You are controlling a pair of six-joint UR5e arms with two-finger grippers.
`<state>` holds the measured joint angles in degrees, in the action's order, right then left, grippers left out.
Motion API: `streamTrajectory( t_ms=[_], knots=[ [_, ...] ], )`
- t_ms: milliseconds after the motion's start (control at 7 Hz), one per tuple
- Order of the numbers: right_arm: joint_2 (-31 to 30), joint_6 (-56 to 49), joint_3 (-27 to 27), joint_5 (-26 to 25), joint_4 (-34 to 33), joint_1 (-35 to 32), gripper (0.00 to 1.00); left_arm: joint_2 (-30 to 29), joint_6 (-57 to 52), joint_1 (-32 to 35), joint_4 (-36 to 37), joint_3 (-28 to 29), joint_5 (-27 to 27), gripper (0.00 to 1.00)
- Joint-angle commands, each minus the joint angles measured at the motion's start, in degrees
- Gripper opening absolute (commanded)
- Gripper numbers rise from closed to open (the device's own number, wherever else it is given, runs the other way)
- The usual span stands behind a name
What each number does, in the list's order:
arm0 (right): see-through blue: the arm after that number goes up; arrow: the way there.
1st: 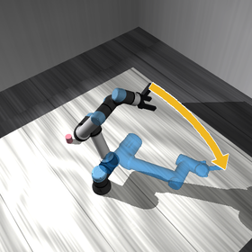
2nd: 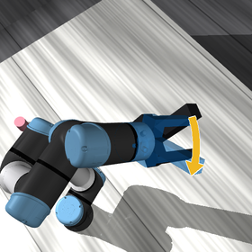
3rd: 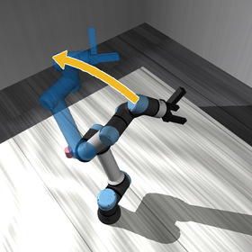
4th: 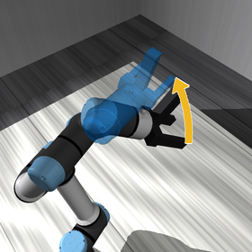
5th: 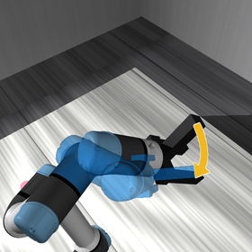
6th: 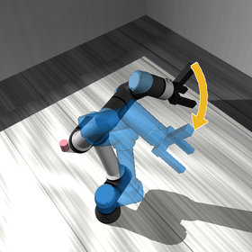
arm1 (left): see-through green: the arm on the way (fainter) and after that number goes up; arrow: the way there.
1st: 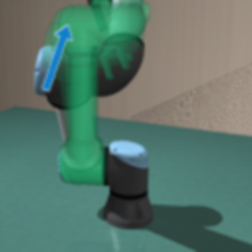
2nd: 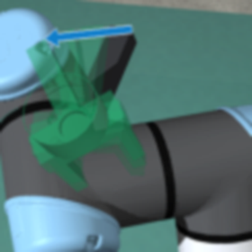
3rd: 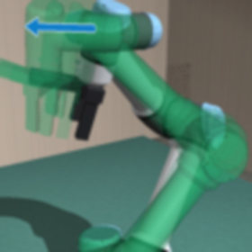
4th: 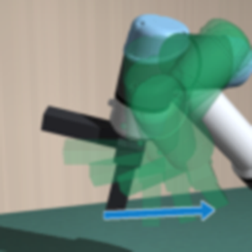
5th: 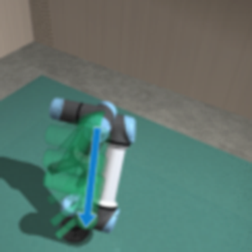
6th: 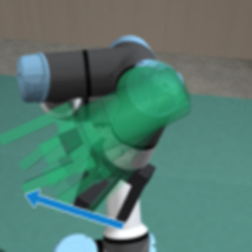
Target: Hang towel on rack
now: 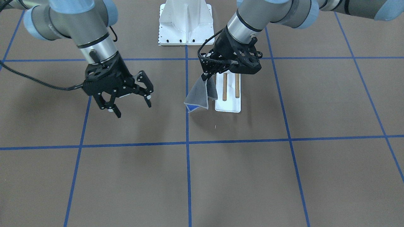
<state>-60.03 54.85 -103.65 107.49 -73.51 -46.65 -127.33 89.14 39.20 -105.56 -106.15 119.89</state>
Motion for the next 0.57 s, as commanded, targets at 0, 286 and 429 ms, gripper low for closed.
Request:
streamTrajectory(
  t_ms=[0, 286, 429],
  knots=[
    [-0.62, -4.28, 5.79, 9.63, -3.04, -9.65, 1.00, 1.55, -0.02, -3.42, 0.00, -3.26, -3.26, 0.00],
    [-1.32, -18.98, 13.79, 15.25, -3.22, -17.73, 1.00, 6.90, -3.67, -1.86, 0.00, -7.38, -3.26, 0.00],
    [-2.63, -25.78, 16.70, 20.43, -3.22, -21.61, 1.00, 10.31, -5.97, -1.15, 0.00, -8.79, -3.26, 0.00]
  ],
)
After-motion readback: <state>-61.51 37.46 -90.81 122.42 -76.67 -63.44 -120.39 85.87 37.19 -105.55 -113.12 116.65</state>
